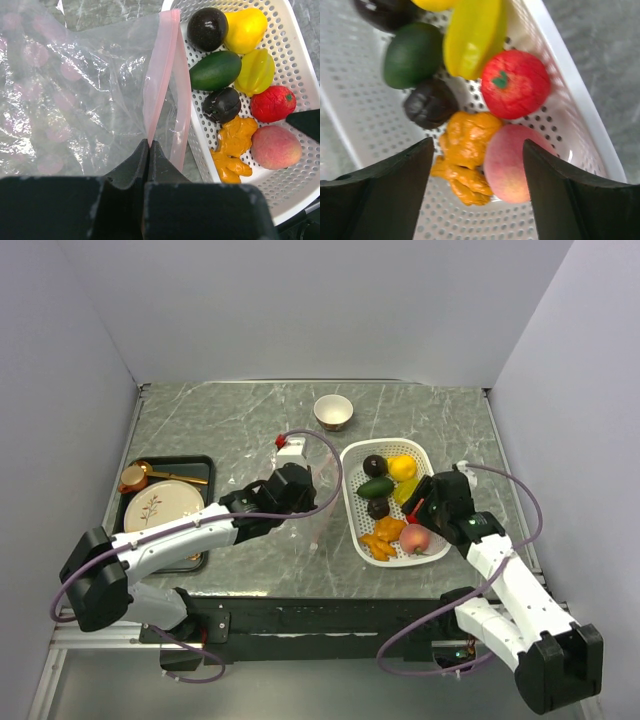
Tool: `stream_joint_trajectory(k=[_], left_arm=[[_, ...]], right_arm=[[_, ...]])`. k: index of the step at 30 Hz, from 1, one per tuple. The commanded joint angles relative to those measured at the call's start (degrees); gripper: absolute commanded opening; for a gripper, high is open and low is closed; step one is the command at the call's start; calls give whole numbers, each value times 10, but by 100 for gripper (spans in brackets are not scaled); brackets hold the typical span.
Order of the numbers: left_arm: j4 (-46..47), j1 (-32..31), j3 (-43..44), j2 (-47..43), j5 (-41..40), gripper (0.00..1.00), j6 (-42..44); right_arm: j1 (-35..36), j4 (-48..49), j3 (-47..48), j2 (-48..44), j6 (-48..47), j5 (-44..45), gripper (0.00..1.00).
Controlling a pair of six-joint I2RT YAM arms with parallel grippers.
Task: Place the food in the zip-top bag and seal the zipper
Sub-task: Open the zipper of the food storage bag at the center of the board, then pick up the fake fruit from the bin.
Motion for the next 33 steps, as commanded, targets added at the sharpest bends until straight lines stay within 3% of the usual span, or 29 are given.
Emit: stream_joint_trajectory(k=[1, 3, 12, 19, 22, 23, 25, 26, 29, 33], left_arm=[[20, 2, 5, -18, 7, 1, 12], [20, 2, 7, -18, 6, 1, 10], [30, 3, 2, -16, 16, 1, 7], [32, 2, -9, -30, 13, 1, 10], [30, 3, -10, -34, 10, 1, 11], [30, 3, -10, -33, 10, 1, 12], [25, 3, -8, -33, 6, 1, 14], [23, 3, -8, -33, 4, 1, 14], [22, 4, -8, -36, 3, 1, 14], [25, 4, -16, -42, 8, 1, 9]], right_arm=[[29, -52, -5, 26, 4, 50, 85], [36, -44, -12, 23, -3, 35, 100], [59, -98, 2, 42, 43, 89, 98], [118, -107, 2, 86, 66, 98, 93], [118, -107, -6, 76, 69, 100, 80], [119, -108, -6, 72, 69, 100, 71], [118, -108, -4, 61, 65, 98, 65], [118, -110, 0, 57, 66, 101, 53], [119, -109, 23, 45, 59, 101, 33], [118, -91, 51, 36, 44, 98, 32]])
